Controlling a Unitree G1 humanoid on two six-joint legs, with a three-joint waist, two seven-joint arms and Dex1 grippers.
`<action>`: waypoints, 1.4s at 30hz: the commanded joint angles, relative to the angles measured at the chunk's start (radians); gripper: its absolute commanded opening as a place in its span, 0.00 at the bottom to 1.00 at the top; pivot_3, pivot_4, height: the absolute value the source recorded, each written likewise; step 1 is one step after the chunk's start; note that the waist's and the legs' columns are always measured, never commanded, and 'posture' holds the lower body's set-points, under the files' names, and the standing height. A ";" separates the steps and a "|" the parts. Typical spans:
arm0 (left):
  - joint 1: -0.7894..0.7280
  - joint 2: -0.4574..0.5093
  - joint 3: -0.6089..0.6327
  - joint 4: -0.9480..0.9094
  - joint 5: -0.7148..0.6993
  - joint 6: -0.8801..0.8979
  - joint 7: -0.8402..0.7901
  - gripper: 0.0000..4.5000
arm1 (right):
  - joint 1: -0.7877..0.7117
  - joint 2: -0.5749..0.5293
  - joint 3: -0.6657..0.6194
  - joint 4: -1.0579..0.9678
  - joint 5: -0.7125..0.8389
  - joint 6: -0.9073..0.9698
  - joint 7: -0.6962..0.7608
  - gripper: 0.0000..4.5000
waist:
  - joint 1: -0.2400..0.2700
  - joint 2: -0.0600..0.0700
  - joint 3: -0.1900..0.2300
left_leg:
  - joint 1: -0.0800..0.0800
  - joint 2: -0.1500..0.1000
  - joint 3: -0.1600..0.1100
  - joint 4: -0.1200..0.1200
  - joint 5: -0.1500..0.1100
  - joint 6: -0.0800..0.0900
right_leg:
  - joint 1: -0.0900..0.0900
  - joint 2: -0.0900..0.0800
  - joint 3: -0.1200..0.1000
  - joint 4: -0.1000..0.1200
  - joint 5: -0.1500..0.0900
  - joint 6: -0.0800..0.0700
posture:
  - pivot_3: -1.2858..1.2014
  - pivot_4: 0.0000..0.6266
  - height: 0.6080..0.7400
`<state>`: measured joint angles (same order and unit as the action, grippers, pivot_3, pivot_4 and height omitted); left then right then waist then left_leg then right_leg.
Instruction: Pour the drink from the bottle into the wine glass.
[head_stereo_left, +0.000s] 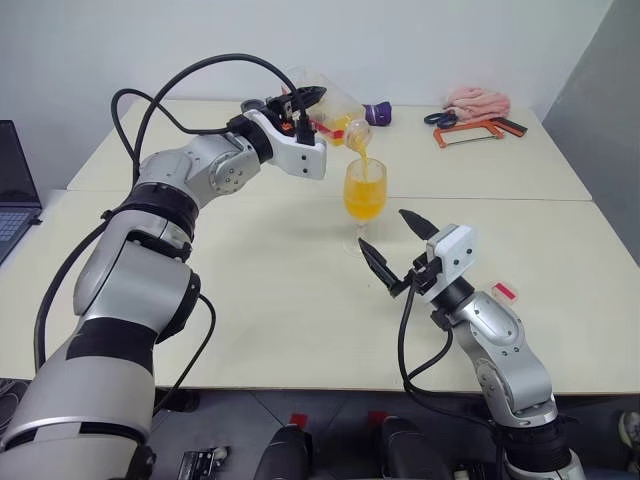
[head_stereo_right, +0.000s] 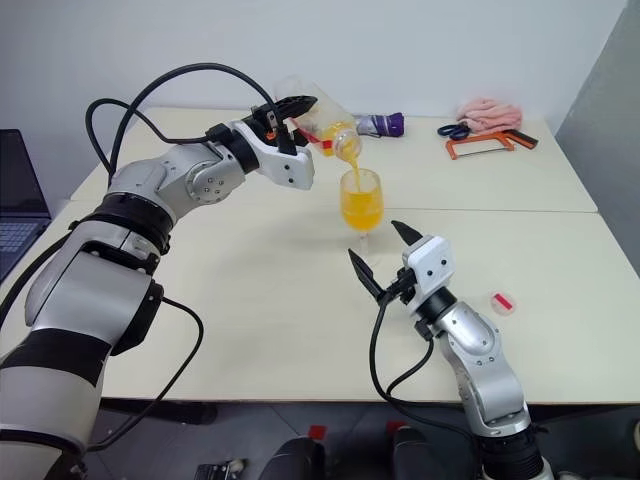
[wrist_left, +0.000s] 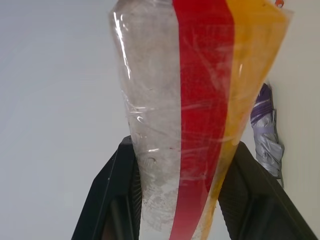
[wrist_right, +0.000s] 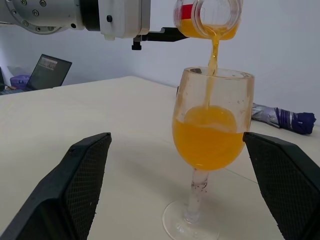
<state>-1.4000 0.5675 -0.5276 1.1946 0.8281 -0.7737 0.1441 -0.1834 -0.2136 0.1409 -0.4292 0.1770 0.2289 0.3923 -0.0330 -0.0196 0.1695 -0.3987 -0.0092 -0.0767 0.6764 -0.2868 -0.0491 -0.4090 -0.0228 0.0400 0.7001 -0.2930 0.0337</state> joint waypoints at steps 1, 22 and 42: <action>-0.044 0.017 0.003 -0.002 -0.004 -0.003 0.023 0.37 | -0.008 0.001 0.001 -0.020 0.000 -0.015 0.001 1.00 | 0.000 0.000 0.000 | 0.000 0.000 0.000 0.000 0.000 0.000 | 0.000 0.000 0.000 0.000 0.000 0.000 | 0.52 0.24 1.00; 0.007 -0.041 0.103 0.010 -0.184 -0.006 -0.139 0.37 | -0.020 0.010 0.000 -0.017 0.002 -0.018 -0.004 1.00 | 0.000 0.000 0.000 | 0.000 0.000 0.000 0.000 0.000 0.000 | 0.000 0.000 0.000 0.000 0.000 0.000 | 0.52 0.24 1.00; 0.405 -0.125 0.628 -0.358 -0.905 0.584 -0.651 0.37 | -0.162 -0.144 0.004 -0.044 0.179 0.170 0.233 1.00 | -0.033 0.000 0.000 | 0.003 0.001 -0.004 0.002 -0.002 0.003 | 0.000 0.000 0.000 0.006 0.000 0.000 | 0.52 0.24 1.00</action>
<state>-1.0035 0.4197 0.0619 0.9281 -0.0303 -0.2502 -0.5047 -0.3230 -0.3478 0.1417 -0.4217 0.3117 0.3607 0.5911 -0.0659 -0.0194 0.1693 -0.3963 -0.0076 -0.0819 0.6784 -0.2884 -0.0462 -0.4089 -0.0224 0.0400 0.7067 -0.2930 0.0335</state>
